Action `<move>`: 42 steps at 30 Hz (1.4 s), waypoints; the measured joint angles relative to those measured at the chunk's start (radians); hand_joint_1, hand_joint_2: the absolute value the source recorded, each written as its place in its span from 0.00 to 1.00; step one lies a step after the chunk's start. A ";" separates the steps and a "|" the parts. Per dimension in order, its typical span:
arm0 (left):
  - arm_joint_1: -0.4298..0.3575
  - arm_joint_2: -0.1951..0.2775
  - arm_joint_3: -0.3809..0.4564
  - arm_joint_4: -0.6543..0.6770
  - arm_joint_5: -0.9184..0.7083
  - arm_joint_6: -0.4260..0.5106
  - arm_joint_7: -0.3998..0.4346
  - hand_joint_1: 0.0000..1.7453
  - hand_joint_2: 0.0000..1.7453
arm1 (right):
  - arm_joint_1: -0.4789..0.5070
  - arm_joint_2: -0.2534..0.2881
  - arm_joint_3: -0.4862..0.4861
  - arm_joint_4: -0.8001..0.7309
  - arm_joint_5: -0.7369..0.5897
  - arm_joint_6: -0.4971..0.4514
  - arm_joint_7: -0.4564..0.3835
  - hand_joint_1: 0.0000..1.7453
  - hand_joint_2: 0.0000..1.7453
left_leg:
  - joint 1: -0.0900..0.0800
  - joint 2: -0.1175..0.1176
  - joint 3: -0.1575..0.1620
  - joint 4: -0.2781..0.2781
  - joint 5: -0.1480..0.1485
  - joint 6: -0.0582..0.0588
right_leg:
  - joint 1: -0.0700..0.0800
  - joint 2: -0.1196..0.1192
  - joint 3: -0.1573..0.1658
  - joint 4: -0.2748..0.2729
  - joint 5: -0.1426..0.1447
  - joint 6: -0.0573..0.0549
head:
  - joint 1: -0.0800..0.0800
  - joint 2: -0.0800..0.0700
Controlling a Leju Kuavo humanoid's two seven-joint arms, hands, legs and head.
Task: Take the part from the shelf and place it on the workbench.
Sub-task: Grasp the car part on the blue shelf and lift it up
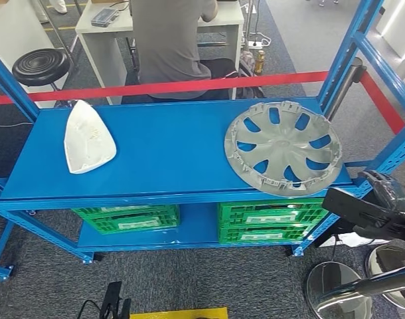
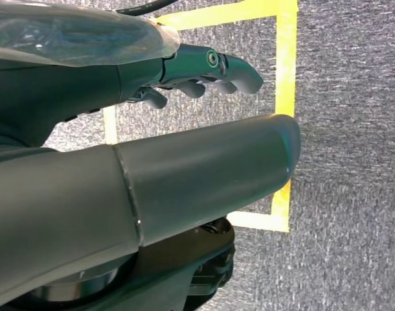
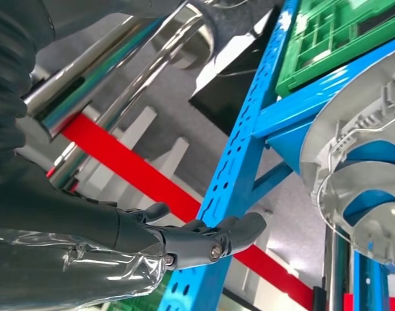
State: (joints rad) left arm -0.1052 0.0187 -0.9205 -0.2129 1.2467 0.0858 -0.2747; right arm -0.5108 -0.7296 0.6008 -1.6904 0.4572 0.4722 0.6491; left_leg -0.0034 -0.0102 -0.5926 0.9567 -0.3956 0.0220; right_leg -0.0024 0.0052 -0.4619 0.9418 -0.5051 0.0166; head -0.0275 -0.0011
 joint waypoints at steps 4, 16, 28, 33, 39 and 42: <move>0.000 0.000 0.000 0.000 0.001 0.000 0.000 0.00 0.00 | -0.037 -0.009 0.038 0.030 0.000 0.007 0.000 0.00 1.00 | 0.000 0.000 0.000 0.000 0.000 0.000 | 0.000 0.000 0.000 0.000 0.000 0.000 | 0.000 0.000; 0.000 0.000 0.000 0.000 0.001 0.000 0.000 0.00 0.00 | -0.072 -0.025 0.112 0.073 0.005 0.012 0.000 0.00 1.00 | 0.000 0.000 0.000 0.000 0.000 0.000 | 0.000 0.000 0.000 0.000 0.000 0.000 | 0.000 0.000; 0.000 0.000 0.000 0.000 0.010 0.000 -0.002 0.00 0.00 | -0.192 -0.030 0.223 0.189 0.102 0.013 -0.081 0.00 1.00 | 0.000 -0.001 0.000 0.000 0.000 0.000 | 0.000 -0.001 0.001 0.000 0.000 0.000 | 0.000 0.000; -0.001 0.000 0.000 0.000 0.011 0.000 -0.011 0.00 0.00 | -0.236 -0.004 0.295 0.261 0.161 -0.015 -0.200 0.00 1.00 | 0.000 -0.001 0.000 -0.001 0.000 0.000 | 0.002 -0.001 0.001 0.000 0.000 0.000 | 0.000 0.000; -0.001 0.000 0.000 0.000 0.006 0.000 -0.015 0.00 0.00 | -0.275 0.050 0.373 0.349 0.210 -0.042 -0.248 0.00 1.00 | 0.000 -0.004 0.000 -0.001 0.002 -0.001 | 0.002 -0.004 0.002 0.000 0.000 0.000 | 0.000 0.000; -0.001 0.001 0.000 0.000 0.003 0.000 -0.015 0.00 0.00 | -0.295 0.069 0.402 0.387 0.237 -0.066 -0.275 0.00 1.00 | 0.000 -0.004 0.000 -0.002 0.002 -0.001 | 0.003 -0.005 0.002 0.000 0.000 0.000 | 0.000 0.000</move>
State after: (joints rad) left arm -0.1065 0.0197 -0.9205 -0.2129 1.2501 0.0855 -0.2895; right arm -0.8060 -0.6604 1.0031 -1.3037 0.6945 0.4061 0.3739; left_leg -0.0032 -0.0144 -0.5926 0.9550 -0.3938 0.0213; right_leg 0.0001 0.0004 -0.4604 0.9418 -0.5050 0.0163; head -0.0275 -0.0011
